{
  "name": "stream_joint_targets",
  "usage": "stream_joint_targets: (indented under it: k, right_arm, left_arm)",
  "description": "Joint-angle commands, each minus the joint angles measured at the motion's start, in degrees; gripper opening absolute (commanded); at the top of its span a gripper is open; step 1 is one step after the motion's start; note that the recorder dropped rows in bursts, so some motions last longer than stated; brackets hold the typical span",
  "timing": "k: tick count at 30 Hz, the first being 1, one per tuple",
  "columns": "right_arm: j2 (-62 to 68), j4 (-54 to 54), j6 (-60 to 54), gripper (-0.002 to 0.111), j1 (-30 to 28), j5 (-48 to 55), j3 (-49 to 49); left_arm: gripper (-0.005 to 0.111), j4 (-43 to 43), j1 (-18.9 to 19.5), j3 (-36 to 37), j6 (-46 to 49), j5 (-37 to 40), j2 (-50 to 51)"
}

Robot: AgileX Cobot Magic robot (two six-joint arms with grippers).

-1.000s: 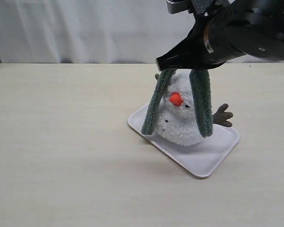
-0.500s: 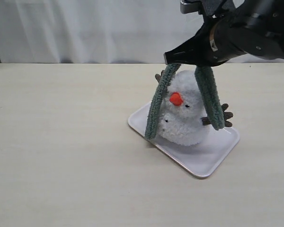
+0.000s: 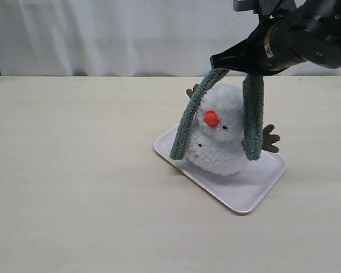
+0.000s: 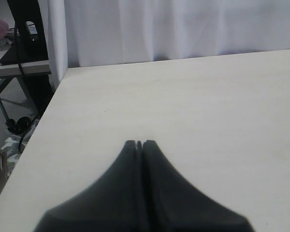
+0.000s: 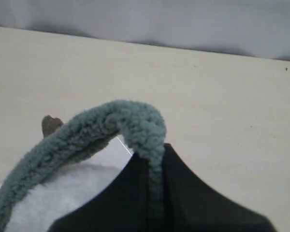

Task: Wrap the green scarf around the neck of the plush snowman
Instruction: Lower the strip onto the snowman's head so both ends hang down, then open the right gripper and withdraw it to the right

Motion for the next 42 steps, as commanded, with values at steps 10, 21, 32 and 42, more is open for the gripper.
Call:
stream_joint_targets:
  k: [10,21,32,42]
  right_arm:
    - [7.58,12.88,-10.78,0.004,-1.18,-1.39,-0.04]
    - [7.72,13.38,-13.93,0.004,-1.18,9.62,-0.04]
    - [7.72,16.14,-14.37,0.005,-1.18,11.98,-0.04]
    - [7.72,16.97,-15.94,0.047,-1.18,19.74,-2.22]
  left_arm:
    - [0.000,-0.12,0.07,0.09,0.04,-0.66,-0.11]
    - [0.000,-0.12,0.07,0.09,0.04,-0.66,-0.11]
    - [0.000,-0.12,0.07,0.09,0.04,-0.66,-0.11]
    - [0.000,-0.12,0.07,0.09,0.04,-0.78,-0.11]
